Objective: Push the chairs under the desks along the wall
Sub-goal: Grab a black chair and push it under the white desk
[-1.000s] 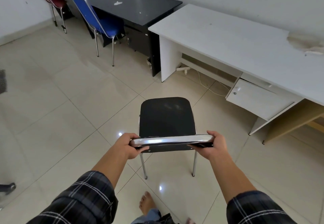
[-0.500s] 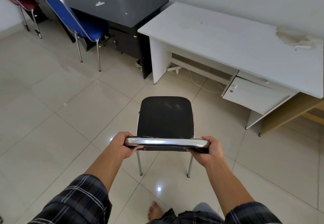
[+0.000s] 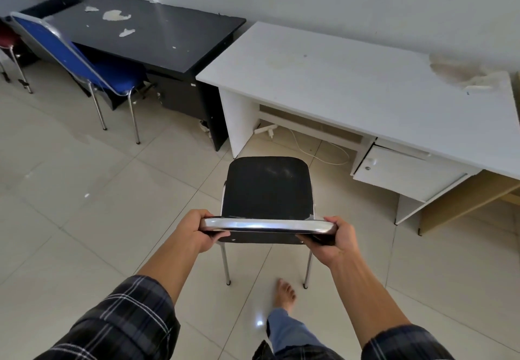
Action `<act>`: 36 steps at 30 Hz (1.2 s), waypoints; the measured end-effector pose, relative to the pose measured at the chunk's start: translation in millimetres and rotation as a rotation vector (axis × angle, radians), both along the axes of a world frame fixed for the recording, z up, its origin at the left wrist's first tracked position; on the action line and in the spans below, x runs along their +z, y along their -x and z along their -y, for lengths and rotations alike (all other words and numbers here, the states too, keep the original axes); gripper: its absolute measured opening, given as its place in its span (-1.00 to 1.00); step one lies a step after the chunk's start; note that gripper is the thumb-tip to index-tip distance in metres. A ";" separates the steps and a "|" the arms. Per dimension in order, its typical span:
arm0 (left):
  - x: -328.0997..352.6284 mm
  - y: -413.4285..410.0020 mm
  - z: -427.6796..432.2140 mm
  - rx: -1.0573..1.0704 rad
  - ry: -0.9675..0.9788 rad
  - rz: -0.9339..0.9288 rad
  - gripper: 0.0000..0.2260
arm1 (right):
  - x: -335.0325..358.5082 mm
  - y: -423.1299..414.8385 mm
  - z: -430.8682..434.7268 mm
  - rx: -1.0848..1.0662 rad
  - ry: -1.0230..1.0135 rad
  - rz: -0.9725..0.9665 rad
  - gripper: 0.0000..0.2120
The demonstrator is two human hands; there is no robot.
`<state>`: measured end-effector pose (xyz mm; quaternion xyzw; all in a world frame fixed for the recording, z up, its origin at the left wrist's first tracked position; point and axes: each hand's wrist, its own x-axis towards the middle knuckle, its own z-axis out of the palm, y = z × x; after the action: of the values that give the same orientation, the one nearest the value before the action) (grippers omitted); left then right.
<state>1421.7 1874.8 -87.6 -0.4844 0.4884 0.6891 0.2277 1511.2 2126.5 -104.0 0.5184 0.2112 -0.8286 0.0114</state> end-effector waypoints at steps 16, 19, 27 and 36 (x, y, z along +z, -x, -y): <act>4.8 213.9 -77.3 -0.089 0.004 0.003 -0.81 | 10.3 186.8 -67.9 -0.068 -0.005 0.029 -0.60; 2.6 247.3 -87.3 -0.118 -0.007 0.015 -0.84 | 7.4 210.2 -74.5 -0.115 0.008 0.039 -0.55; 10.2 353.5 -106.0 -0.254 -0.023 0.021 -0.78 | 4.2 282.4 -72.6 -0.269 0.014 0.008 -0.52; -0.6 449.9 -110.8 -0.384 -0.019 0.025 -0.74 | -6.7 348.5 -50.4 -0.424 0.033 0.024 -0.54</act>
<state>971.8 1985.7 -88.2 -0.3886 0.5625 0.6316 0.3654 1162.7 2176.9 -110.7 0.5610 0.0837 -0.8095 -0.1520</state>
